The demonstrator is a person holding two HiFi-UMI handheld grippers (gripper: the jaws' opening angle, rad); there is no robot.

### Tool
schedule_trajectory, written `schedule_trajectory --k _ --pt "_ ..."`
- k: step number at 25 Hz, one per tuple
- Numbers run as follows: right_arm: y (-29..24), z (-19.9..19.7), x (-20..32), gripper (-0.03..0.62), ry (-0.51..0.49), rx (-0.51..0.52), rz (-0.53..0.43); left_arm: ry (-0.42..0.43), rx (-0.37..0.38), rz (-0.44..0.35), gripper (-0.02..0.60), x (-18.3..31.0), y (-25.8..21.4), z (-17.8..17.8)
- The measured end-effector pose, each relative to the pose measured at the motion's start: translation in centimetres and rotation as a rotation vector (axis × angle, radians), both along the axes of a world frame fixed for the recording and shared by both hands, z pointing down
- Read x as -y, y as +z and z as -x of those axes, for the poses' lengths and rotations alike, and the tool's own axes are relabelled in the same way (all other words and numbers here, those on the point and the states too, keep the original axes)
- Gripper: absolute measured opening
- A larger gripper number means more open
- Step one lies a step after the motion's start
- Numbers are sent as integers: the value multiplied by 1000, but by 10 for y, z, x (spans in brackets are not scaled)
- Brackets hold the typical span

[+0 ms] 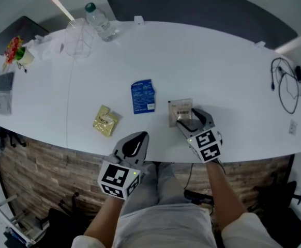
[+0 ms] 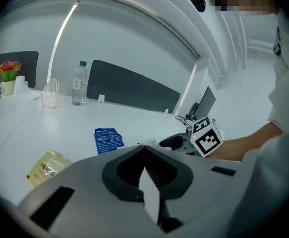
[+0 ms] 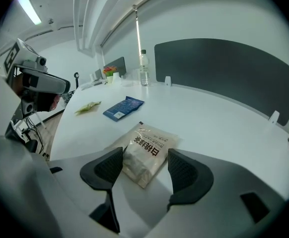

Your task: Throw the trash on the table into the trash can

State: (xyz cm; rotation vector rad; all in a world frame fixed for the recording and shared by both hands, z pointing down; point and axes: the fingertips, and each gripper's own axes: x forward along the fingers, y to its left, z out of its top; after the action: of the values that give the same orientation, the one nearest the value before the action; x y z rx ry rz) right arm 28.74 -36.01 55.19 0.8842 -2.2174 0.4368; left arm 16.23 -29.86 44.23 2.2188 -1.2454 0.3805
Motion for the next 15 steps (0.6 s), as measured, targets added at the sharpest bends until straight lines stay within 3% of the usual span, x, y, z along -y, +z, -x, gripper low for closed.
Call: schedule_trajectory --k 4,5,6,10,15 --pt "-1 -5 3 260 13 -11 -8 -4 -4 2 0 -1 0 0" --pt "-2 -7 4 228 19 -15 -13 -3 -4 3 0 -1 0 -1" --pt "-2 -8 4 152 23 -20 -18 -3 -4 3 0 -1 0 -1" --pt "-3 -11 4 77 29 -33 -35 -4 -3 1 0 -2 0 0" --pt "-10 -11 4 51 28 -30 -51 -9 0 -6 0 -1 -4 4"
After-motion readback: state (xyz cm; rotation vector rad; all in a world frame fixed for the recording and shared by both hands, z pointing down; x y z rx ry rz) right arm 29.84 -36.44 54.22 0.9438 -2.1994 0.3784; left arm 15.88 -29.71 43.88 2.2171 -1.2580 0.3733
